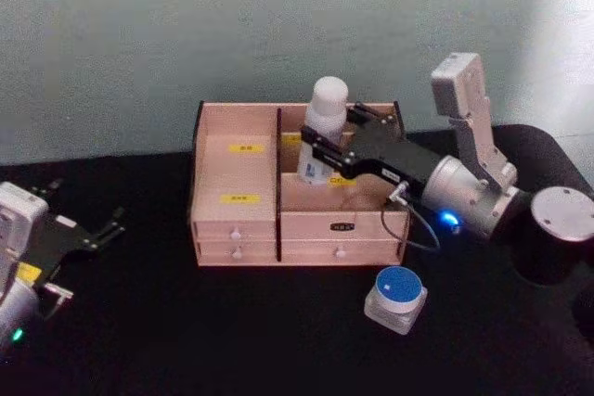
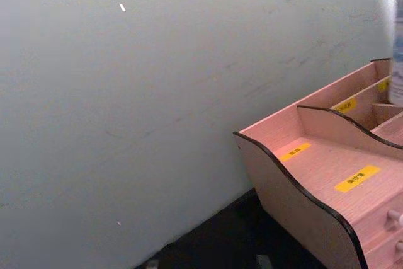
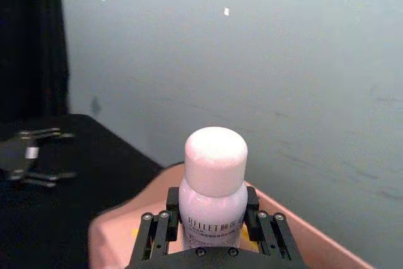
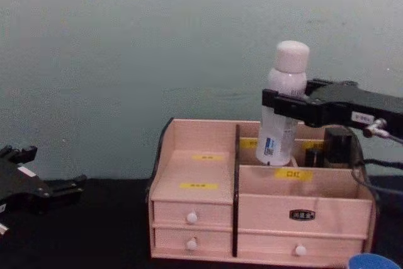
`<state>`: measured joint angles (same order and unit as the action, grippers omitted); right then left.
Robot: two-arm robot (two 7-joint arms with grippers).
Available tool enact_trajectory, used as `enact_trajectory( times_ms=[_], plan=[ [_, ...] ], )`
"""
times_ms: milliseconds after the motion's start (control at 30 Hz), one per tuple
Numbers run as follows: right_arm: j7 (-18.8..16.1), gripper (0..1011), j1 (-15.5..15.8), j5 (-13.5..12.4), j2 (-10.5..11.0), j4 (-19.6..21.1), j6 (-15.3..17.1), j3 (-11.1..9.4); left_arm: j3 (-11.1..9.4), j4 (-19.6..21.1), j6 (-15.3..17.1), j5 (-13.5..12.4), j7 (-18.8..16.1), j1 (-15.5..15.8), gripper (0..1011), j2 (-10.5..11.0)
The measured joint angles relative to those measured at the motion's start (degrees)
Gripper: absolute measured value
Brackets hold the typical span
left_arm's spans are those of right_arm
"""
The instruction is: Pick up the facial cleanser and watermelon frost from the table and place them into the tiered storage box.
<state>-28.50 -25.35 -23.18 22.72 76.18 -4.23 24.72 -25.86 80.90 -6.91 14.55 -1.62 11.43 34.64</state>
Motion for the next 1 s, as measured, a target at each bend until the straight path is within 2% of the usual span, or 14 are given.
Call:
enact_trajectory(
  times_ms=[133, 467, 667, 1000],
  plan=[
    [1.81, 592, -2.27, 2.69, -1.83, -3.08, -0.23, 0.22, 0.0, 0.0, 0.0, 0.0, 0.0, 0.0, 1001, 0.0],
    [2.64, 592, -6.58, 6.64, -4.82, -9.94, -1.9, 0.55, 0.0, 0.0, 0.0, 0.0, 0.0, 0.0, 1001, 0.0],
    [2.58, 593, -8.2, 8.16, -6.06, -13.41, -2.57, 0.43, 0.0, 0.0, 0.0, 0.0, 0.0, 0.0, 1001, 0.0],
    [1.7, 592, -8.89, 9.01, -7.48, -16.3, -2.66, -0.44, 0.0, 0.0, 0.0, 0.0, 0.0, 0.0, 1001, 0.0]
  ],
)
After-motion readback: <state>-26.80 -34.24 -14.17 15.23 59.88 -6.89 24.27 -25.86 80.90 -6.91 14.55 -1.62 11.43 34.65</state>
